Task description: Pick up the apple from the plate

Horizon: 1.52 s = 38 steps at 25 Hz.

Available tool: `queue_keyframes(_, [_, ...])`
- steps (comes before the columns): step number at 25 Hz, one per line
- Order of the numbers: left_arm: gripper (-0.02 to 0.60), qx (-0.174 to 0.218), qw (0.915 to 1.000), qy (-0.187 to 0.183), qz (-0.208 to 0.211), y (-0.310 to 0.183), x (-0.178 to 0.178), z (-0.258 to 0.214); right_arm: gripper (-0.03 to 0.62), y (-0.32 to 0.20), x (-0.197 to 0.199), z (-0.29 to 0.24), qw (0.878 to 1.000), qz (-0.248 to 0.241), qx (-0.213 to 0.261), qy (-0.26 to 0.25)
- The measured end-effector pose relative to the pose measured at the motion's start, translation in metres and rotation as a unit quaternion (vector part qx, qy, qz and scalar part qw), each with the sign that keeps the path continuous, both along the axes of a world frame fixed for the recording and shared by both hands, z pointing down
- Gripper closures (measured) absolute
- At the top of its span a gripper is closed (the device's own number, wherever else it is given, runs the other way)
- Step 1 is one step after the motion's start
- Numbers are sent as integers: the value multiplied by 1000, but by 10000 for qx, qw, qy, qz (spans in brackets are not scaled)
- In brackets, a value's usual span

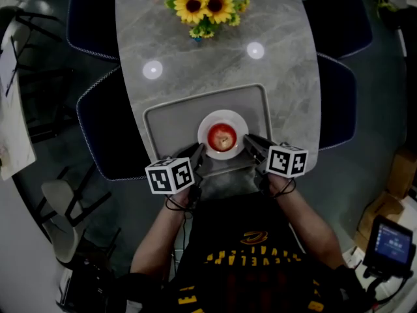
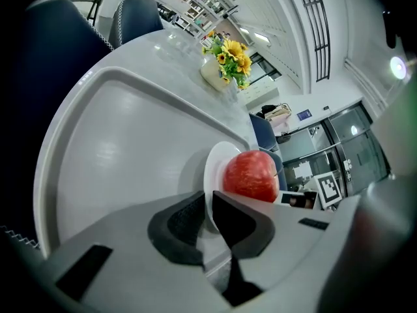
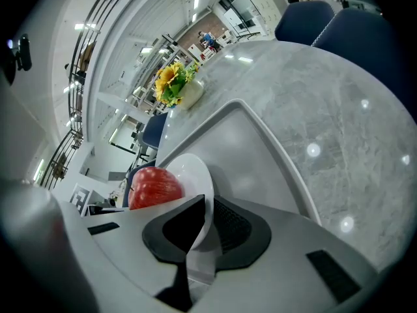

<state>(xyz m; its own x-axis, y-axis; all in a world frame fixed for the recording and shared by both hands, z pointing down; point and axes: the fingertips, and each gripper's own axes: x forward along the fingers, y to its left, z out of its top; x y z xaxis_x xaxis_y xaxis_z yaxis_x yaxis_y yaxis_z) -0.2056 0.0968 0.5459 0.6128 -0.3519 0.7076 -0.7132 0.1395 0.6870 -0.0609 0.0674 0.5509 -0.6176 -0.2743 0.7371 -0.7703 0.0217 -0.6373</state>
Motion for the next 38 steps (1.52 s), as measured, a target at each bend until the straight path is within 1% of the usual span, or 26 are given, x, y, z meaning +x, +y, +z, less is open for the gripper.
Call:
queue_keyframes(7, [540, 43, 9999, 75, 59, -4, 7, -4, 543, -5, 5, -2, 9999, 39, 24, -99])
queue_keyframes(15, [543, 301, 9991, 41, 306, 1, 31, -26, 543, 3, 30, -19, 9997, 96, 172, -133])
queue_keyframes(18, [545, 331, 9988, 130, 349, 0, 48, -33, 543, 2, 44, -23, 9996, 95, 226, -163])
queue_keyframes(21, [546, 352, 9987, 85, 358, 1, 64, -39, 543, 2, 59, -27, 9993, 90, 265, -232])
queue_keyframes(23, [546, 348, 9989, 37, 316, 2, 75, -40, 543, 2, 70, -28, 9992, 53, 275, -289])
queue_keyframes(28, [546, 267, 9996, 59, 104, 6, 108, -47, 543, 2, 103, -37, 9990, -73, 279, -353])
queue_keyframes(38, [546, 330, 9994, 68, 76, -9, 179, -54, 545, -17, 173, -45, 9986, -76, 362, -391])
